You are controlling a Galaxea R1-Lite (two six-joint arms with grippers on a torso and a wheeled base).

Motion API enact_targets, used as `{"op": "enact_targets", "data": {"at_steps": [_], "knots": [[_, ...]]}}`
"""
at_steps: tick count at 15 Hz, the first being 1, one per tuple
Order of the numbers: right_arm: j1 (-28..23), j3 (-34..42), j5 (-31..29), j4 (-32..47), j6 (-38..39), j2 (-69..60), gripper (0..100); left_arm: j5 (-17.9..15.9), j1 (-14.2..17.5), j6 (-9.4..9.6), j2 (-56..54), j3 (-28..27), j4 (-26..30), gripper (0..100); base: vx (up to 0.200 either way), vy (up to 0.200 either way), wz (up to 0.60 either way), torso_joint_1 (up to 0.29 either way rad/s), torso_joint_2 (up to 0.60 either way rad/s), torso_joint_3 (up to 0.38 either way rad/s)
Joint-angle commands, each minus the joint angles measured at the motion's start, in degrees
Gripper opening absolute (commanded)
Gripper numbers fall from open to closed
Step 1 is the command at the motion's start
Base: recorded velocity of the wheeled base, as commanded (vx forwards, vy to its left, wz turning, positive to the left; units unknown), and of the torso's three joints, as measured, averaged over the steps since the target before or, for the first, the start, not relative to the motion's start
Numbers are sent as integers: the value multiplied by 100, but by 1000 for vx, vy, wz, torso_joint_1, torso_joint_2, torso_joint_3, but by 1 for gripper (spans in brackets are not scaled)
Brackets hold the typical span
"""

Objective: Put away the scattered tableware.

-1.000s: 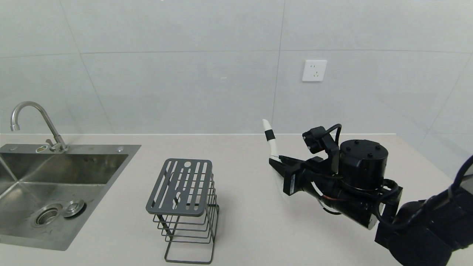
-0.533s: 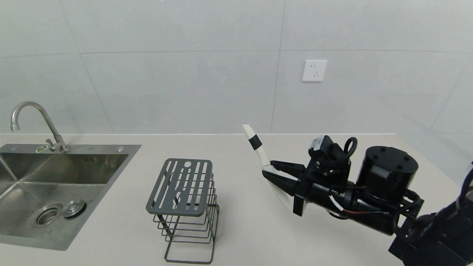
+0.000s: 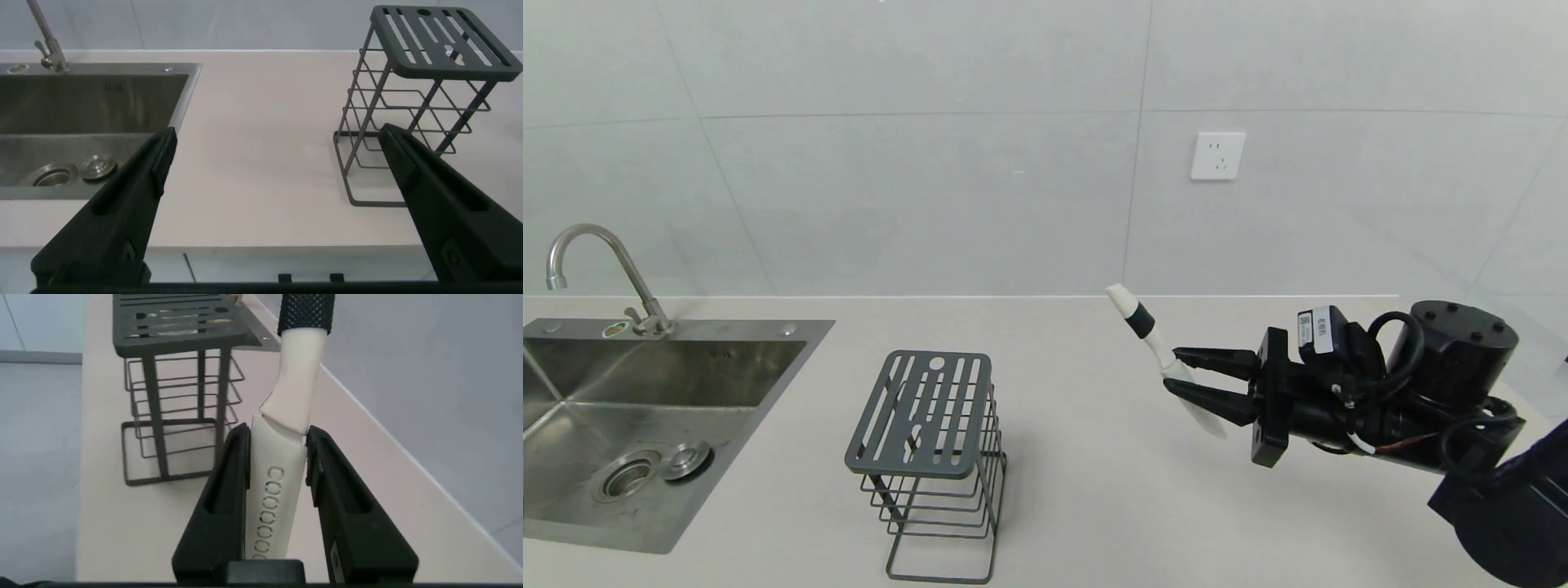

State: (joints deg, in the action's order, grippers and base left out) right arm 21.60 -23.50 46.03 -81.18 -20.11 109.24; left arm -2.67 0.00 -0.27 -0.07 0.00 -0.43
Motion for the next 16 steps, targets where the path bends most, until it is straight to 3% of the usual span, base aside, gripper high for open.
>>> {"op": "enact_targets", "data": {"at_steps": [1,3,4,5,6,7,10,12,14,16], "knots": [[-86,56,55,-12,-19,-26,0,-93,9,36,7,0,-1,100,0,0,0,0,0,0],[55,74,117,-12,-10,10,0,-111,9,53,7,0,-1,100,0,0,0,0,0,0],[116,127,152,-12,-1,36,0,-216,9,159,7,0,-45,100,0,0,0,0,0,0],[116,188,152,-21,-10,45,0,-357,9,361,7,-44,-511,100,0,0,0,0,0,0],[134,206,152,-21,-10,36,0,-419,26,352,113,-229,-1548,100,0,0,0,0,0,0],[134,162,152,-21,8,45,0,-489,53,343,447,-404,-1935,100,0,0,0,0,0,0],[99,197,152,-118,236,45,0,-858,-193,159,921,-571,-1926,100,0,0,0,0,0,0],[90,179,152,-267,491,36,0,-1034,-299,176,1501,-817,-1952,100,0,0,0,0,0,0],[134,153,152,-337,737,27,0,-1473,-703,176,2424,-1292,-1996,100,0,0,0,0,0,0],[134,171,152,-469,772,27,0,-1526,-1011,159,2969,-1591,-2005,100,0,0,0,0,0,0]]}}
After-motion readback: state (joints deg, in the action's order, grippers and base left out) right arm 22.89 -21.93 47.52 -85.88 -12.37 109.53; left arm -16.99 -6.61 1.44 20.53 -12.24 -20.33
